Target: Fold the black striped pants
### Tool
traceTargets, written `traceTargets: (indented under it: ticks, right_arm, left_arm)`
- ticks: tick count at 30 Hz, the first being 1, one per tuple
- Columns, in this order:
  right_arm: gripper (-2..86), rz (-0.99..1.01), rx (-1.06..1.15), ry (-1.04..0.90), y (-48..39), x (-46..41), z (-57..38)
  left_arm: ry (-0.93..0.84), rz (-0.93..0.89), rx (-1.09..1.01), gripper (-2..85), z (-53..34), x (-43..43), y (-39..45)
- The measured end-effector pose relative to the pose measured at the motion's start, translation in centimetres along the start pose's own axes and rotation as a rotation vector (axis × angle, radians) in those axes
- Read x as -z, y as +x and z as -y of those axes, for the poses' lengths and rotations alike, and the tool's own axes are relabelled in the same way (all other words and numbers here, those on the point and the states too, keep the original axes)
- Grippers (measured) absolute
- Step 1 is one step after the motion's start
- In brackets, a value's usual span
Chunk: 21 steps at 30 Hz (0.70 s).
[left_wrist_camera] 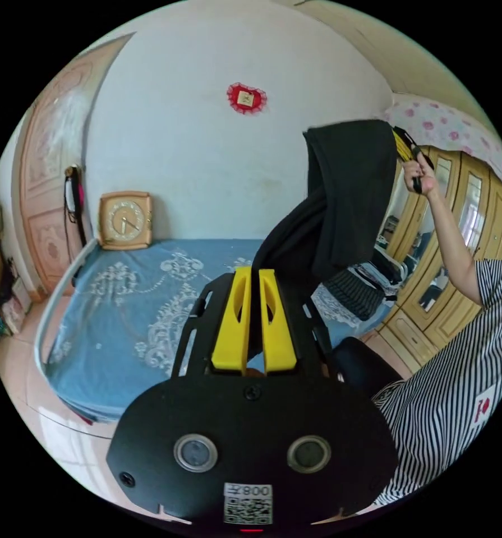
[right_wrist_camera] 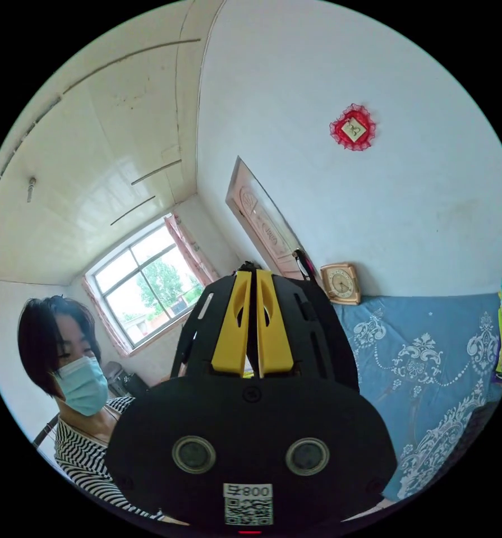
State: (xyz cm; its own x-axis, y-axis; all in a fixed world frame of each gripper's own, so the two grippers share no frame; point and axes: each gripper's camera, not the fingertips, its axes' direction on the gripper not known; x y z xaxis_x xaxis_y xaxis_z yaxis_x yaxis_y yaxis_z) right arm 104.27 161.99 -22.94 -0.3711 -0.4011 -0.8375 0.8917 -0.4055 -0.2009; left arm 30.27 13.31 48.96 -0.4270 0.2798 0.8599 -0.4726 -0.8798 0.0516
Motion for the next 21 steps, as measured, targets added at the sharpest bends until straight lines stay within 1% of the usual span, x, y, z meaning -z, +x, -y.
traceTargets:
  ticks: [5,8,11,12,13,14,15,16,18,20,21]
  right_arm:
    - [1.0,-0.028,-0.062,0.035,1.3,-3.8,0.5]
    - [1.0,-0.195,-0.154,-0.007,4.1,-6.7,-0.2]
    - [0.8,-0.414,-0.328,-0.188,10.3,-10.9,-2.7]
    - [0.6,-0.526,-0.431,-0.286,13.3,-12.7,-4.7]
    - [0.4,-0.569,-0.555,-0.354,16.1,-14.0,-7.3]
    - [0.4,-0.590,-0.605,-0.384,17.2,-14.6,-8.6]
    - [0.3,-0.632,-0.683,-0.413,18.5,-15.3,-10.9]
    - [0.3,-0.621,-0.728,-0.396,18.6,-16.0,-12.6]
    - [0.4,-0.550,-0.708,-0.410,17.7,-18.1,-14.1]
    - [0.7,-0.554,-0.644,-0.486,16.1,-21.4,-14.6]
    - [1.0,-0.554,-0.578,-0.541,14.9,-24.2,-14.6]
  left_arm:
    - [0.034,0.086,-0.064,1.1,3.6,4.8,-2.2]
    - [-0.027,0.101,-0.111,1.0,4.9,4.5,-2.9]
    - [-0.202,0.142,-0.127,0.9,5.0,-0.7,-4.3]
    - [-0.315,0.133,-0.097,0.9,4.3,-4.1,-5.4]
    - [-0.459,0.096,-0.007,0.9,3.0,-8.0,-7.0]
    - [-0.538,0.076,0.032,0.9,2.1,-9.9,-7.6]
    - [-0.661,0.069,0.097,0.7,0.4,-12.7,-8.7]
    - [-0.693,0.042,0.150,0.5,-0.9,-14.0,-9.3]
    - [-0.630,-0.040,0.198,0.5,-2.1,-13.9,-9.5]
    - [-0.585,-0.079,0.230,0.6,-2.9,-13.3,-9.8]
    - [-0.555,-0.082,0.257,0.8,-3.5,-12.8,-10.2]
